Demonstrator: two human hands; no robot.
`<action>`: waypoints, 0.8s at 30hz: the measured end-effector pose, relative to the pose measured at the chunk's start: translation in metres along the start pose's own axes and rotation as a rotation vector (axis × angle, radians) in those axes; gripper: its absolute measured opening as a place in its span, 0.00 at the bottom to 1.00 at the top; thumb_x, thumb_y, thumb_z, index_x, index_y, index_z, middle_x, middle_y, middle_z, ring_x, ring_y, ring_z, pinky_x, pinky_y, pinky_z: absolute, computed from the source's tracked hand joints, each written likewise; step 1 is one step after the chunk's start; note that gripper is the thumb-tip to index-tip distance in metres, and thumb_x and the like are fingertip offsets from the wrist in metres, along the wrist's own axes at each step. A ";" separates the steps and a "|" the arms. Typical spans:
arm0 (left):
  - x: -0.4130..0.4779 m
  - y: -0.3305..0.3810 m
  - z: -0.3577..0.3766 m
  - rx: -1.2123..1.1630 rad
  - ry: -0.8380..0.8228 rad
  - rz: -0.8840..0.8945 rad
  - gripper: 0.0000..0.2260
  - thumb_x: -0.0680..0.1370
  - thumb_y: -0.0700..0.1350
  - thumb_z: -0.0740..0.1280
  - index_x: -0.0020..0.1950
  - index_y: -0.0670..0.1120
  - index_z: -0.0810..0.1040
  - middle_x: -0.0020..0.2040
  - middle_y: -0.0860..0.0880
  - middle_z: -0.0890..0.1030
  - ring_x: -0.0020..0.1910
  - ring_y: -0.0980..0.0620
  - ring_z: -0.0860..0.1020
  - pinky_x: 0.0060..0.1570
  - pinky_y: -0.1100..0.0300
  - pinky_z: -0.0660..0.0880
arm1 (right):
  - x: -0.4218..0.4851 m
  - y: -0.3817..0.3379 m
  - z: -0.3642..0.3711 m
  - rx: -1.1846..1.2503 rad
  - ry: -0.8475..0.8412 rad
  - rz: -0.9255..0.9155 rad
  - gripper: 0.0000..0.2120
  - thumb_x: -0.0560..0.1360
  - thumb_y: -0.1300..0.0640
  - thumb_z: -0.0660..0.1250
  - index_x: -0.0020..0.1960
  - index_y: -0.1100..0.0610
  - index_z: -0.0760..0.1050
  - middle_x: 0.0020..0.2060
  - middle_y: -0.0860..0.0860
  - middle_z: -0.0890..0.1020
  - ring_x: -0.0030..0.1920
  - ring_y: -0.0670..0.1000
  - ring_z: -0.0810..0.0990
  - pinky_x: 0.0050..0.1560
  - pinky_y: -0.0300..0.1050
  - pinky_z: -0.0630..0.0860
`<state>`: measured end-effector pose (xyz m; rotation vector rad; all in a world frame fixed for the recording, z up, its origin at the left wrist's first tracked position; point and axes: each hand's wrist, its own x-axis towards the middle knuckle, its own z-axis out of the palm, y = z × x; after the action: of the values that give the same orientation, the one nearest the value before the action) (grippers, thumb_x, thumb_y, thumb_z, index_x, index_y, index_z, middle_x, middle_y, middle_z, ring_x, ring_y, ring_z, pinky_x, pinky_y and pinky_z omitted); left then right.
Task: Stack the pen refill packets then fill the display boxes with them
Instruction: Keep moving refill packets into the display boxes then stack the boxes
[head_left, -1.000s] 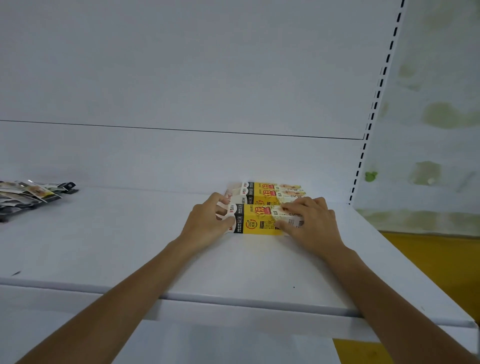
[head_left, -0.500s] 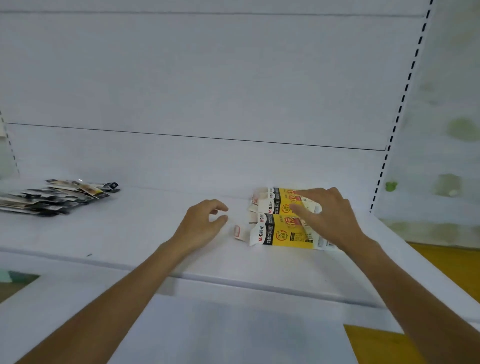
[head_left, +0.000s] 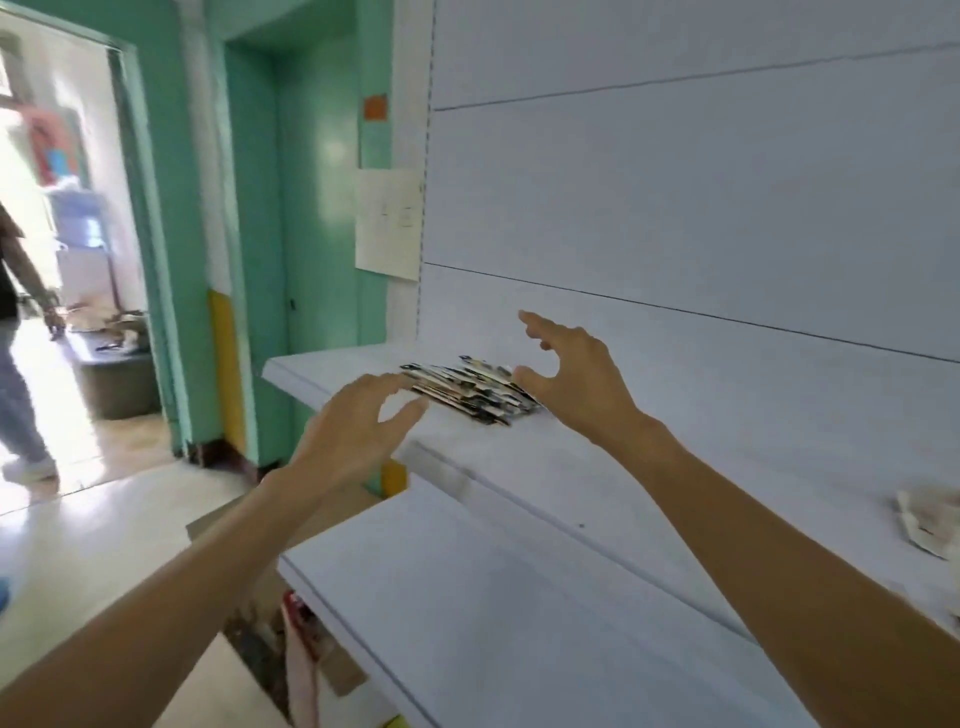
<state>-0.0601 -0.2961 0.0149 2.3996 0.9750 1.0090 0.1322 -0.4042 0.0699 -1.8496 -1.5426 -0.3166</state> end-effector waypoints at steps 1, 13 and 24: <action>-0.002 -0.017 -0.013 0.015 -0.004 -0.028 0.28 0.71 0.65 0.55 0.63 0.51 0.74 0.64 0.51 0.75 0.61 0.49 0.73 0.64 0.49 0.68 | 0.011 -0.010 0.021 0.011 -0.034 -0.010 0.28 0.75 0.53 0.66 0.73 0.49 0.62 0.66 0.51 0.73 0.65 0.51 0.69 0.64 0.46 0.67; 0.042 -0.153 -0.080 0.174 0.024 -0.084 0.18 0.77 0.57 0.61 0.63 0.50 0.74 0.64 0.50 0.74 0.62 0.51 0.72 0.61 0.55 0.67 | 0.103 -0.066 0.166 0.006 -0.169 -0.037 0.30 0.75 0.54 0.65 0.74 0.52 0.59 0.67 0.53 0.71 0.66 0.54 0.68 0.65 0.50 0.67; 0.159 -0.180 -0.018 0.103 -0.100 0.028 0.17 0.76 0.54 0.64 0.64 0.51 0.73 0.60 0.53 0.75 0.57 0.55 0.73 0.55 0.61 0.67 | 0.183 0.005 0.186 -0.040 -0.129 0.104 0.30 0.75 0.50 0.64 0.75 0.51 0.57 0.69 0.52 0.69 0.68 0.53 0.67 0.66 0.53 0.66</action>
<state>-0.0749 -0.0564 0.0043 2.5272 0.9827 0.8584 0.1402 -0.1448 0.0407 -2.0074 -1.5282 -0.1853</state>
